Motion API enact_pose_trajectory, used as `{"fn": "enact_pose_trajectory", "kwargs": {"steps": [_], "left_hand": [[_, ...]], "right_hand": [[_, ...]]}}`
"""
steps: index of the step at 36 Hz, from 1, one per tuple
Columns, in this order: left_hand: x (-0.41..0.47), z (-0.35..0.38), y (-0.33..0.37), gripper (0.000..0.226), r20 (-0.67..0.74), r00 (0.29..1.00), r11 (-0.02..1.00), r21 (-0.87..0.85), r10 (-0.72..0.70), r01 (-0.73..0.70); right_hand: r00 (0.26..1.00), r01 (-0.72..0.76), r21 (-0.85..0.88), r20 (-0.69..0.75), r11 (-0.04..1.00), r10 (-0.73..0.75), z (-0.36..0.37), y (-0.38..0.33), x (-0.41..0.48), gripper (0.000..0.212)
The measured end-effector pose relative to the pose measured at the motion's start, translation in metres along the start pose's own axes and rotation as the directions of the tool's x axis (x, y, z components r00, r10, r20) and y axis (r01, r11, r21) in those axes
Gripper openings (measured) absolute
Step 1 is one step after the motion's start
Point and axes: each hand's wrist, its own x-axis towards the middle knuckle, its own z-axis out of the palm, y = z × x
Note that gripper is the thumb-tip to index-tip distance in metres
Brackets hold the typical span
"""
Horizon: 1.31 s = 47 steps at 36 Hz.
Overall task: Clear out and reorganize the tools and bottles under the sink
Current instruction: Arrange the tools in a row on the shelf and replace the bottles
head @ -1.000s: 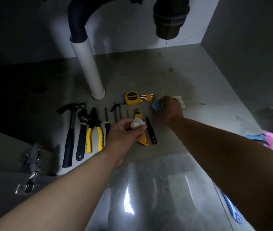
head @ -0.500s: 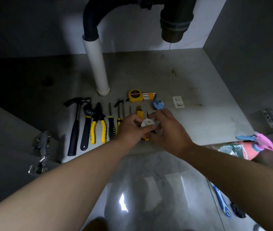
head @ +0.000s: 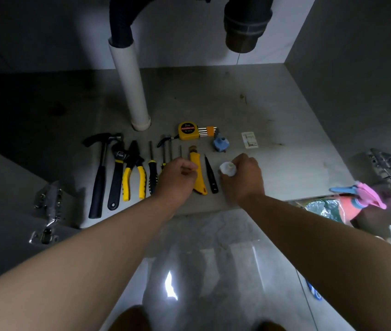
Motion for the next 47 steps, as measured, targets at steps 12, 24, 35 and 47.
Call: {"fn": "enact_pose_trajectory", "kwargs": {"steps": [12, 24, 35, 47], "left_hand": [[-0.014, 0.002, -0.011, 0.018, 0.063, 0.998, 0.993, 0.116, 0.027, -0.034], [-0.084, 0.048, 0.013, 0.016, 0.545, 0.830, 0.777, 0.469, 0.120, -0.420], [-0.141, 0.139, 0.022, 0.034, 0.809, 0.504, 0.540, 0.582, -0.304, -0.608], [-0.133, 0.165, -0.025, 0.019, 0.627, 0.630, 0.835, 0.545, -0.459, 0.067]], "right_hand": [[0.996, 0.014, -0.008, 0.086, 1.000, -0.013, 0.002, 0.002, 0.003, 0.046], [0.908, -0.080, -0.079, 0.405, 0.994, 0.106, -0.139, 0.105, -0.055, 0.013], [0.854, -0.376, -0.249, 0.280, 0.893, 0.438, -0.114, 0.243, -0.205, 0.035], [0.844, -0.381, -0.459, 0.182, 0.803, 0.505, -0.057, 0.254, -0.161, 0.036]]}}
